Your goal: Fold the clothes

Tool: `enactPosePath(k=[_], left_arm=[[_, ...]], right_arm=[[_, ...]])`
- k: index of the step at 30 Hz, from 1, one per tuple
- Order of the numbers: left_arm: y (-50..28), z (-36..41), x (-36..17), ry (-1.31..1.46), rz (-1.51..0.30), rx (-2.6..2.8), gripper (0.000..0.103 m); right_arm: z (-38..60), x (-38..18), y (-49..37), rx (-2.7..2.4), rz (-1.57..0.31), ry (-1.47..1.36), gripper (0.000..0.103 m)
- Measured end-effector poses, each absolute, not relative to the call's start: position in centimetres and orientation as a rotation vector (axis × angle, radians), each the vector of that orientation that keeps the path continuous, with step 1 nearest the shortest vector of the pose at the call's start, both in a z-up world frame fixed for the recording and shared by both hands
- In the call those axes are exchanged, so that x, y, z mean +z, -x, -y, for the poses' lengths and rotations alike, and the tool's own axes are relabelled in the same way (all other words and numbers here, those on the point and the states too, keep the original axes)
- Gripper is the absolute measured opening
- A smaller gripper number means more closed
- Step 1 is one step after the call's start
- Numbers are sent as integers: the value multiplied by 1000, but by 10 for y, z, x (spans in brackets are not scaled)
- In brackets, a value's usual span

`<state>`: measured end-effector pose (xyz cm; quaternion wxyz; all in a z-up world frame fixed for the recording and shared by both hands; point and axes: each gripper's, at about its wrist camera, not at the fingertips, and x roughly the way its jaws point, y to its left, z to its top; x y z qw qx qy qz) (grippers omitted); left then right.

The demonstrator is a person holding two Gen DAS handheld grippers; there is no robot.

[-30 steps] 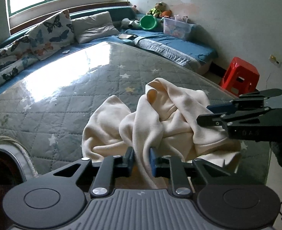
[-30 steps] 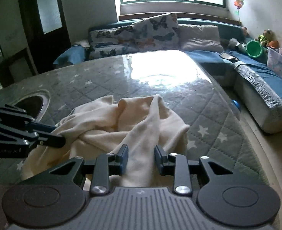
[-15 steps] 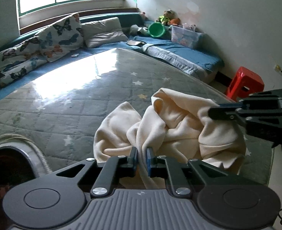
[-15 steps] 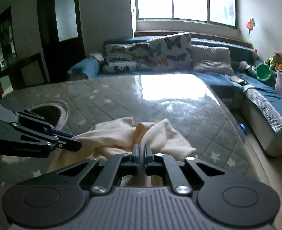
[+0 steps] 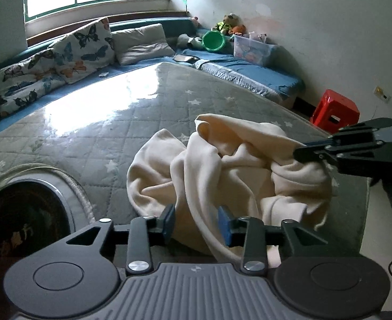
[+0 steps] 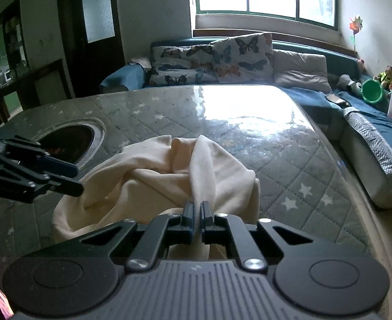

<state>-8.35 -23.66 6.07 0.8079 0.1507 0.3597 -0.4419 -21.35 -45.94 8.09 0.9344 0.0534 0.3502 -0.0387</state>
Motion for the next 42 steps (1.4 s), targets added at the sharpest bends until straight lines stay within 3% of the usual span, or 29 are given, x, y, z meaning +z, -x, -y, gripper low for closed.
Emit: enactPosePath(k=[12, 16, 19, 21, 23, 26, 42], left_arm=[[84, 237, 52, -295, -810, -982, 39], [70, 236, 48, -230, -862, -995, 39], [62, 240, 45, -200, -891, -1006, 39], [62, 246, 44, -212, -891, -1008, 37], [62, 251, 45, -217, -890, -1010, 20], [61, 251, 48, -207, -871, -1009, 11], [8, 168, 122, -60, -669, -707, 8]], right_arm=[[467, 75, 215, -88, -723, -145, 9], [469, 77, 215, -76, -722, -157, 17], [471, 74, 212, -72, -733, -169, 18], [472, 71, 208, -70, -745, -177, 18], [471, 69, 206, -61, -757, -175, 18], [466, 72, 203, -42, -759, -154, 7], [445, 160, 141, -16, -528, -47, 4]])
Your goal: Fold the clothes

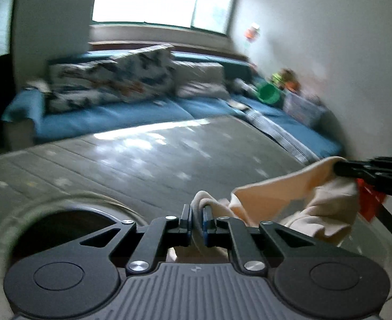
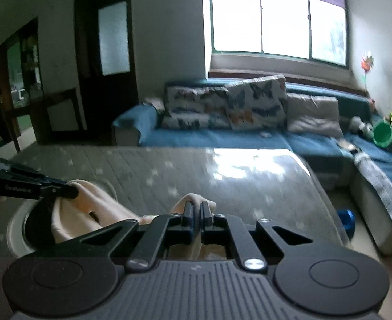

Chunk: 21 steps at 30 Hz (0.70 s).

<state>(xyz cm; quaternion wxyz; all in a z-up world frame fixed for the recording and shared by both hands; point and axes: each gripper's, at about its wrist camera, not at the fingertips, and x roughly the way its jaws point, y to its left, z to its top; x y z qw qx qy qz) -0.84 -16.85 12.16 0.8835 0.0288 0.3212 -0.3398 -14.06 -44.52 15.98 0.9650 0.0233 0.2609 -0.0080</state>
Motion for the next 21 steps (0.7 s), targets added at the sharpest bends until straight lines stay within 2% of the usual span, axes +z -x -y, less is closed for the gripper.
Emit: enactPosePath(k=[15, 17, 21], left_arm=[[-34, 69, 249, 121, -354, -438, 8], [-26, 60, 257, 106, -312, -423, 9], [-12, 47, 247, 91, -359, -435, 9]], right_arm=[[419, 256, 31, 12, -267, -74, 3], [421, 266, 30, 29, -241, -81, 3], [415, 260, 35, 75, -309, -16, 3]])
